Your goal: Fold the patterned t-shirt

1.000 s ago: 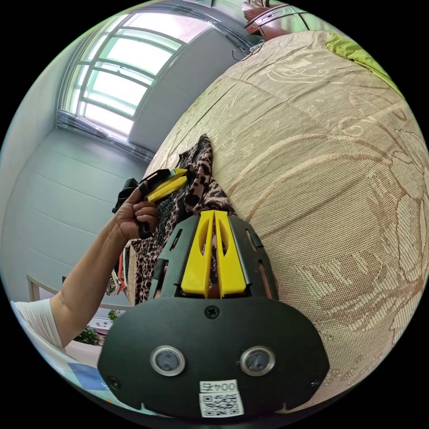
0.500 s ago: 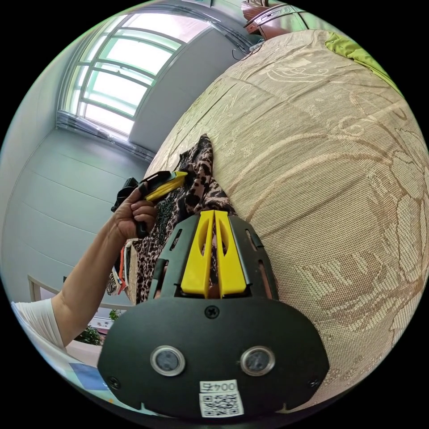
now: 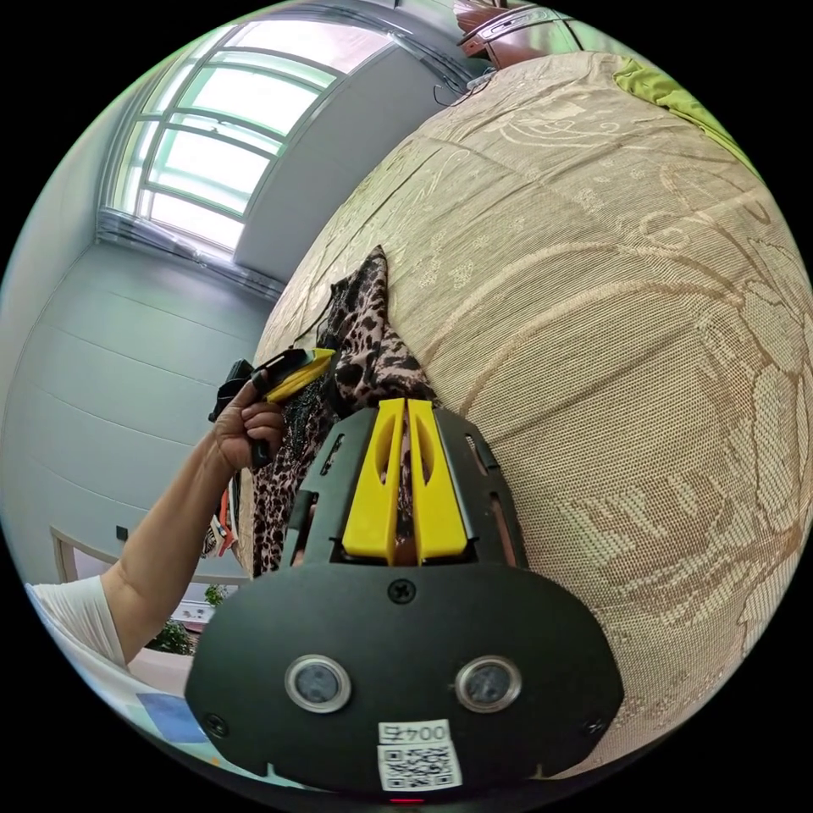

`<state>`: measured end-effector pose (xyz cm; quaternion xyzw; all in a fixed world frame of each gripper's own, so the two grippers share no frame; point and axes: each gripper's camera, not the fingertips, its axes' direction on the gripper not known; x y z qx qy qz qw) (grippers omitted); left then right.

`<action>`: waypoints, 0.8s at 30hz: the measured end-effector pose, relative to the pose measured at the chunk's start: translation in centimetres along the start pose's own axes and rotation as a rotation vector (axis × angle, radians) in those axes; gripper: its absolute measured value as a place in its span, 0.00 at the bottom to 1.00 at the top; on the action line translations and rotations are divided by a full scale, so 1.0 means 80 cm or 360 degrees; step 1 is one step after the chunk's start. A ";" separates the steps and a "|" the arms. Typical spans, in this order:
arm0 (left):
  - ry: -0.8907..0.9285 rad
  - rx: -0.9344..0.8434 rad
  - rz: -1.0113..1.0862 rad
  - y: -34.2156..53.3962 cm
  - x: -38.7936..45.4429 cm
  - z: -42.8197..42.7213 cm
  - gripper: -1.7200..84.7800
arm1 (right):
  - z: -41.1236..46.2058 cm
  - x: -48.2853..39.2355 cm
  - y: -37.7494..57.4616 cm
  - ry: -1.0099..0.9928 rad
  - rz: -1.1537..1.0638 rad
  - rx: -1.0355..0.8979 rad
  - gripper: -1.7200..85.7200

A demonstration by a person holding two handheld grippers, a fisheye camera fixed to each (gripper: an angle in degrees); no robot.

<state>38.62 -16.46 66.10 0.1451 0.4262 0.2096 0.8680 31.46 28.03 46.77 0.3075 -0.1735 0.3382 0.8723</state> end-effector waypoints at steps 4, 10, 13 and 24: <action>0.0047 0.0095 0.0089 0.019 0.026 -0.023 0.03 | -0.019 -0.007 -0.003 -0.0011 -0.0006 0.0011 0.02; 0.0003 0.0200 0.0288 0.028 0.082 -0.008 0.02 | -0.046 -0.026 -0.008 0.0077 0.0005 0.0022 0.01; -0.0199 0.0156 0.0188 0.015 0.074 0.015 0.02 | -0.062 -0.036 -0.012 0.0093 0.0020 0.0027 0.01; 0.0163 0.0048 0.0383 0.130 0.131 0.024 0.02 | -0.120 -0.107 -0.030 0.0060 -0.0025 0.0013 0.01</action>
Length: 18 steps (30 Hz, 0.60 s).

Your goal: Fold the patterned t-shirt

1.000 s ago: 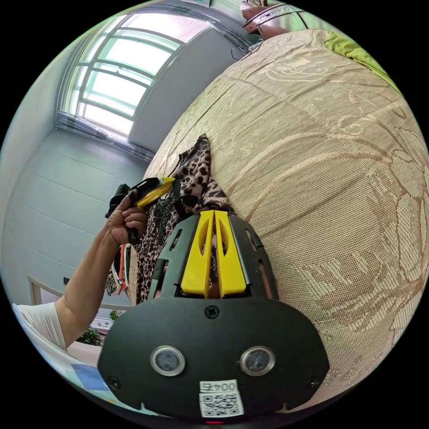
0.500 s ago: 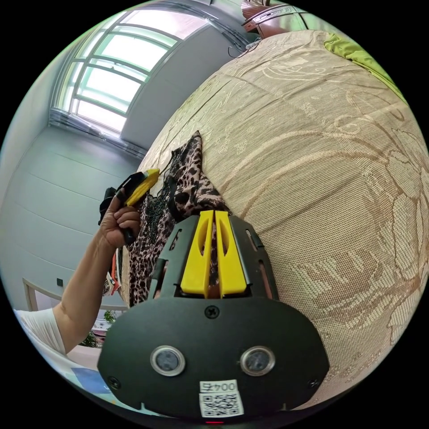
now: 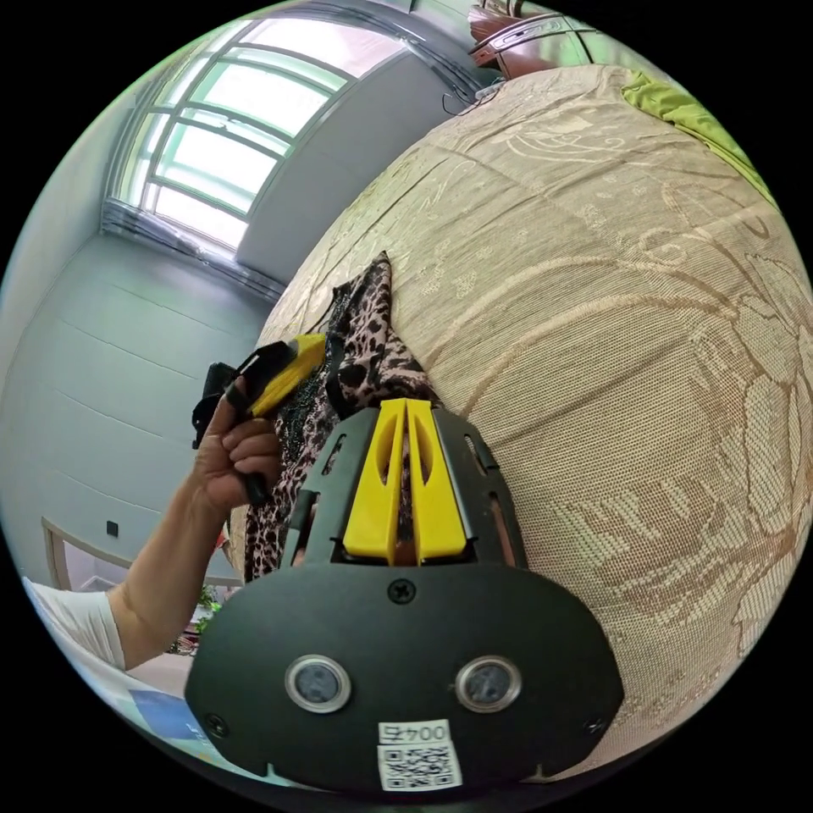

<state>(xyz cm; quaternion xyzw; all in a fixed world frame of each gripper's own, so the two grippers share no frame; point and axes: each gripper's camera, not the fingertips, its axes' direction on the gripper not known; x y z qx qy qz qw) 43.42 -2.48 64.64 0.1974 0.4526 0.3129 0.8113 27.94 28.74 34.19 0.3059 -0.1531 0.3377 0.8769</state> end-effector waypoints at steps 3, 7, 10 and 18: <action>-0.0115 -0.0146 -0.0100 0.028 -0.021 0.029 0.02 | -0.015 -0.024 -0.008 -0.0012 -0.0012 -0.0018 0.01; -0.0019 0.0166 -0.0059 0.061 0.016 -0.012 0.02 | -0.045 -0.068 -0.014 -0.0007 -0.0122 0.0072 0.01; -0.0226 0.0104 0.0079 0.078 0.049 -0.007 0.02 | -0.058 -0.110 -0.020 0.0018 -0.0242 0.0099 0.01; -0.0448 0.0241 0.0546 0.226 0.191 -0.108 0.02 | -0.108 -0.304 0.010 0.0286 -0.0556 -0.0118 0.01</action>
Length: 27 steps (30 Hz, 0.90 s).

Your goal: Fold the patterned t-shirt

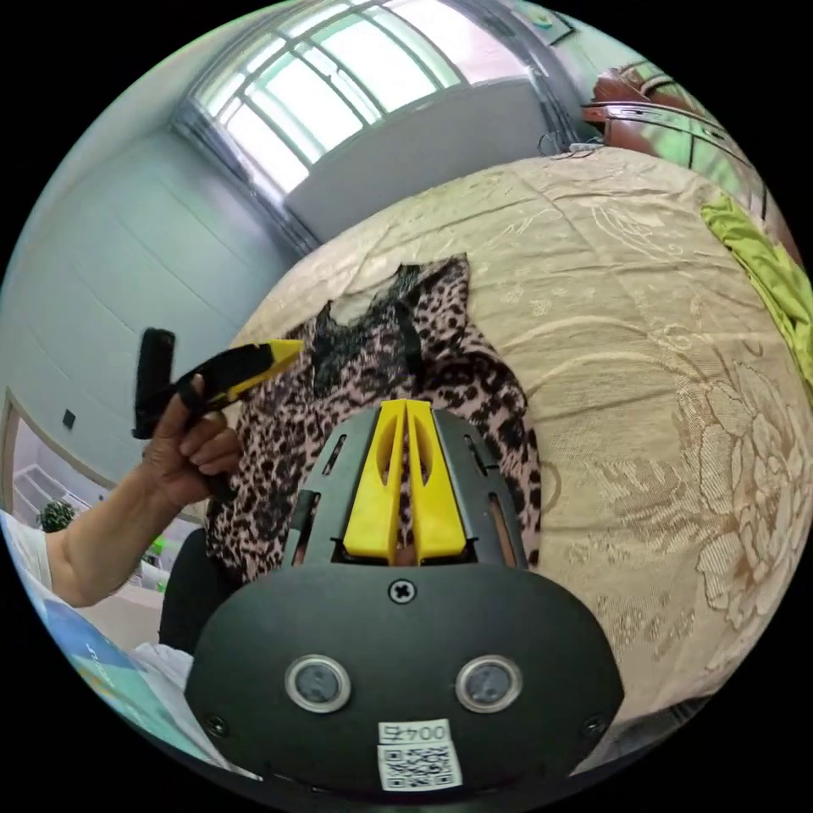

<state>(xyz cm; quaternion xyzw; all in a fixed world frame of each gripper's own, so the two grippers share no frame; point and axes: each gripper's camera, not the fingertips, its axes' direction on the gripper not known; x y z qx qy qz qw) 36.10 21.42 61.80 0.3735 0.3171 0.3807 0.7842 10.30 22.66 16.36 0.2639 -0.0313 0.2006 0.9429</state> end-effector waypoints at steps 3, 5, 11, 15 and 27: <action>-0.0275 -0.0007 0.0148 0.076 0.038 -0.080 0.02 | -0.006 -0.087 -0.005 0.0238 -0.0140 -0.0324 0.01; -0.0448 -0.0084 0.0178 0.122 0.049 -0.114 0.02 | -0.012 -0.133 -0.008 0.0345 -0.0223 -0.0478 0.01; -0.1014 -0.0453 0.0299 0.236 0.055 -0.129 0.02 | 0.003 -0.230 -0.036 0.0745 -0.0435 -0.0860 0.01; -0.0916 -0.0428 0.0167 0.253 0.038 -0.133 0.02 | -0.013 -0.282 -0.057 0.0841 -0.0610 -0.0836 0.01; -0.0419 -0.0172 0.0000 0.234 -0.020 -0.286 0.02 | -0.142 -0.477 -0.235 0.0462 -0.0547 -0.0442 0.05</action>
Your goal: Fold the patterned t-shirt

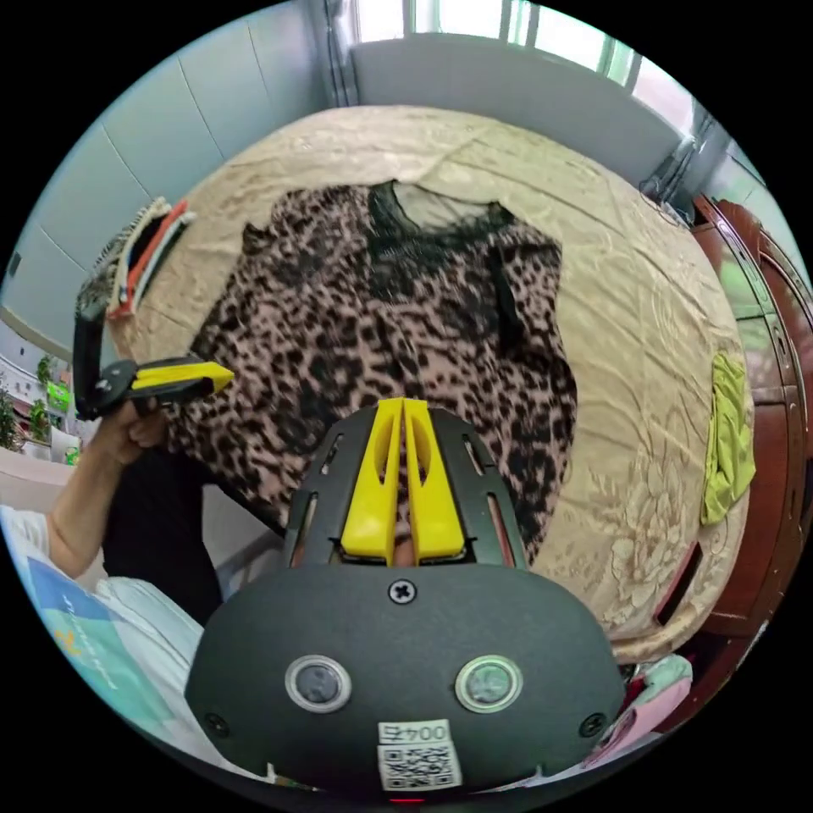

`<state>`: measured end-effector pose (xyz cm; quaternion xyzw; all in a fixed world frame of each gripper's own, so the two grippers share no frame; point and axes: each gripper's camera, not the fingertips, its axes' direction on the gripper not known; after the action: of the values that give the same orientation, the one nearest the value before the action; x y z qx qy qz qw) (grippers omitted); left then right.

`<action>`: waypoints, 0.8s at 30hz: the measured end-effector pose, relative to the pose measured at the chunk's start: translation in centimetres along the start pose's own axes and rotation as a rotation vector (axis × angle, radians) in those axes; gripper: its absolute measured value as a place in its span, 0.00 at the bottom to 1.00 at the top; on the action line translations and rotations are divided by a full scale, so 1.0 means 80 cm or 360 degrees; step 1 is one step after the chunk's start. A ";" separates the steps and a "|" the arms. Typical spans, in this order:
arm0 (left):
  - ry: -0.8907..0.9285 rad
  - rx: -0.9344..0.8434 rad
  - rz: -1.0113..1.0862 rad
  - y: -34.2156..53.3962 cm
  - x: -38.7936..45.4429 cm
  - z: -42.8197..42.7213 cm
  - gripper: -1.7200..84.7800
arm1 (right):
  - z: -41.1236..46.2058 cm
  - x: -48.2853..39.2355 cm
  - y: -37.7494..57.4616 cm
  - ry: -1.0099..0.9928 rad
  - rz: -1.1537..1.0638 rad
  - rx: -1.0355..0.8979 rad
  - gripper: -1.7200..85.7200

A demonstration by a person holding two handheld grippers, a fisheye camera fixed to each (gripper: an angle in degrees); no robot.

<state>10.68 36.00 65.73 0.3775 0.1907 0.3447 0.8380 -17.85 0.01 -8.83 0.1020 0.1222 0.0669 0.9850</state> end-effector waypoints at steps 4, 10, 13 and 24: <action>-0.0066 0.0467 -0.0408 -0.006 -0.132 -0.110 0.02 | -0.022 -0.113 -0.131 0.0012 -0.0265 0.0071 0.07; -0.0106 0.0749 -0.0833 0.039 -0.274 -0.157 0.02 | 0.014 -0.290 -0.339 0.0218 -0.0585 -0.0066 0.08; -0.0126 0.0758 -0.0754 0.026 -0.287 -0.176 0.02 | 0.034 -0.351 -0.412 0.0304 -0.0699 -0.0258 0.09; 0.0019 0.0735 -0.0849 0.031 -0.352 -0.207 0.02 | 0.063 -0.437 -0.479 0.0840 -0.0982 -0.0711 0.02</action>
<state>-19.39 25.17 58.63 0.4920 0.3604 0.0636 0.7899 -46.09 -43.59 -4.42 -0.1745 0.3761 -0.1809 0.8918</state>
